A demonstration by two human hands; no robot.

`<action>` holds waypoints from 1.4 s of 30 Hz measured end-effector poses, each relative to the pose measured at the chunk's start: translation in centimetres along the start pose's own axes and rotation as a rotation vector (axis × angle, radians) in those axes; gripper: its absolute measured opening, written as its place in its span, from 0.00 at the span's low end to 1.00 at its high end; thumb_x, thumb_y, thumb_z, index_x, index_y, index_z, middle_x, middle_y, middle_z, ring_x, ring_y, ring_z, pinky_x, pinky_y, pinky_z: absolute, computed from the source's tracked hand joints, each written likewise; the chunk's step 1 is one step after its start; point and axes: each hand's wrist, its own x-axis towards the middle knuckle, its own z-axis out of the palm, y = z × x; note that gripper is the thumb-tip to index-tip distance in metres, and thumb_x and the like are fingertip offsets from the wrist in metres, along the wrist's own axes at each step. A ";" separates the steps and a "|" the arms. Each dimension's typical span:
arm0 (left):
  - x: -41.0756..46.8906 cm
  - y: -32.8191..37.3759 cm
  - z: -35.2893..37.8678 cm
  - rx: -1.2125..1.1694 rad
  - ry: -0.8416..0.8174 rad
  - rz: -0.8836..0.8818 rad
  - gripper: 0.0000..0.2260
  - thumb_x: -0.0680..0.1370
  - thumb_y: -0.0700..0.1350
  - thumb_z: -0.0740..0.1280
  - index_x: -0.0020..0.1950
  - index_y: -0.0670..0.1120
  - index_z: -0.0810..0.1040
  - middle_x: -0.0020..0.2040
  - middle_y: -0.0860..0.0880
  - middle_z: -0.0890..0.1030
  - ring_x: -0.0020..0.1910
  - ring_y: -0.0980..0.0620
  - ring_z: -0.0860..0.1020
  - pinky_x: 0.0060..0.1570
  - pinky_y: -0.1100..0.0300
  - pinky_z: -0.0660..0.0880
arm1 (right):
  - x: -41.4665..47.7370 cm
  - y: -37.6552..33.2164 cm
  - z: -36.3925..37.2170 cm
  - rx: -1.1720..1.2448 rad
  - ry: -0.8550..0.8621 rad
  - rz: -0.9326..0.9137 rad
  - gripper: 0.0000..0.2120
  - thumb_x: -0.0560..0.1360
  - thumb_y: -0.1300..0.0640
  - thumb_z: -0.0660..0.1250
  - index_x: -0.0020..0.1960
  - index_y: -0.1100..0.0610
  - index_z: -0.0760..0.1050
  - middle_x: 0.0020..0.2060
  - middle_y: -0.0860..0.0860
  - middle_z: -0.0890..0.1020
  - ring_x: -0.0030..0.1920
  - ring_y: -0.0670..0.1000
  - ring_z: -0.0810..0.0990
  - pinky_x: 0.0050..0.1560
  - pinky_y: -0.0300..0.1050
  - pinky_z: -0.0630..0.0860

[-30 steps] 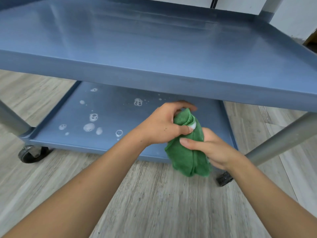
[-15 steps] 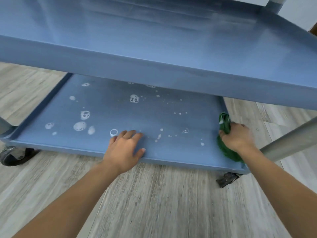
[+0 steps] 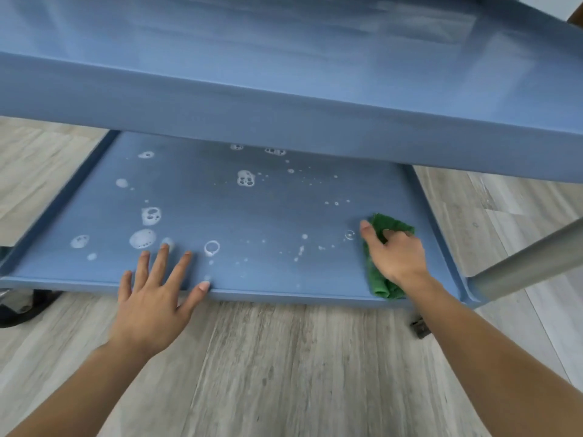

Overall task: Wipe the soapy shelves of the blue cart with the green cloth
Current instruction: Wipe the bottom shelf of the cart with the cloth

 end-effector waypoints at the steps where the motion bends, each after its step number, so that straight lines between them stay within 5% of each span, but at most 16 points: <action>1: 0.0 -0.8 -0.1 -0.009 0.011 -0.012 0.40 0.73 0.75 0.38 0.81 0.59 0.55 0.84 0.50 0.48 0.82 0.44 0.44 0.78 0.41 0.48 | 0.3 0.0 0.0 -0.023 0.031 -0.031 0.35 0.78 0.30 0.48 0.50 0.54 0.84 0.55 0.62 0.79 0.60 0.64 0.75 0.63 0.54 0.72; 3: -0.1 -2.5 -0.2 -0.007 0.023 -0.020 0.39 0.74 0.75 0.37 0.82 0.60 0.53 0.84 0.50 0.46 0.82 0.44 0.43 0.78 0.41 0.47 | 0.4 0.5 0.7 -0.142 0.099 -0.109 0.27 0.81 0.37 0.49 0.61 0.48 0.81 0.65 0.60 0.73 0.66 0.63 0.68 0.69 0.58 0.64; 5: -0.3 -3.9 -0.2 -0.006 0.041 -0.021 0.38 0.75 0.75 0.37 0.82 0.60 0.51 0.84 0.51 0.46 0.82 0.44 0.43 0.78 0.41 0.47 | 0.0 1.6 2.1 -0.196 0.049 -0.148 0.23 0.83 0.42 0.49 0.76 0.44 0.64 0.78 0.58 0.58 0.76 0.61 0.55 0.76 0.60 0.51; 9: -0.3 -6.2 0.2 -0.010 0.056 -0.044 0.37 0.76 0.73 0.39 0.82 0.59 0.50 0.84 0.50 0.47 0.82 0.44 0.42 0.78 0.41 0.46 | 0.1 2.5 3.8 -0.058 -0.024 -0.102 0.27 0.83 0.43 0.49 0.81 0.44 0.52 0.81 0.56 0.45 0.79 0.60 0.39 0.79 0.58 0.41; 16: -0.4 -9.1 0.4 0.012 0.078 -0.035 0.37 0.77 0.72 0.39 0.83 0.57 0.46 0.84 0.49 0.45 0.81 0.48 0.38 0.79 0.44 0.43 | -0.7 -0.5 5.0 -0.049 -0.034 -0.113 0.28 0.83 0.42 0.47 0.81 0.46 0.48 0.81 0.54 0.46 0.80 0.57 0.38 0.79 0.59 0.45; 23: -1.0 -12.0 -0.5 0.039 0.062 -0.046 0.37 0.76 0.73 0.39 0.82 0.57 0.41 0.83 0.49 0.43 0.81 0.45 0.39 0.79 0.45 0.42 | -3.3 -8.3 8.2 -0.083 -0.083 -0.343 0.29 0.83 0.41 0.44 0.81 0.48 0.44 0.81 0.51 0.44 0.80 0.52 0.38 0.79 0.53 0.42; 31: -1.3 -14.2 -0.3 0.126 0.069 -0.046 0.37 0.80 0.67 0.49 0.82 0.54 0.38 0.83 0.47 0.41 0.81 0.40 0.42 0.78 0.38 0.47 | -7.2 -17.7 11.7 -0.118 -0.090 -0.504 0.29 0.83 0.43 0.43 0.82 0.49 0.43 0.81 0.53 0.42 0.80 0.53 0.36 0.79 0.52 0.42; 34: -1.2 -14.9 -0.4 0.132 0.058 -0.071 0.41 0.80 0.61 0.58 0.81 0.52 0.34 0.83 0.47 0.37 0.81 0.42 0.38 0.77 0.37 0.46 | -9.0 -21.9 13.1 -0.117 -0.095 -0.572 0.29 0.83 0.44 0.42 0.82 0.51 0.43 0.81 0.55 0.42 0.80 0.54 0.36 0.79 0.51 0.39; 42: -2.0 -16.8 -0.6 0.073 0.095 -0.124 0.42 0.80 0.55 0.59 0.80 0.47 0.30 0.81 0.50 0.33 0.79 0.51 0.33 0.78 0.38 0.43 | -13.0 -32.3 16.9 -0.096 -0.087 -0.675 0.29 0.83 0.45 0.44 0.82 0.53 0.45 0.81 0.57 0.45 0.80 0.57 0.38 0.79 0.53 0.40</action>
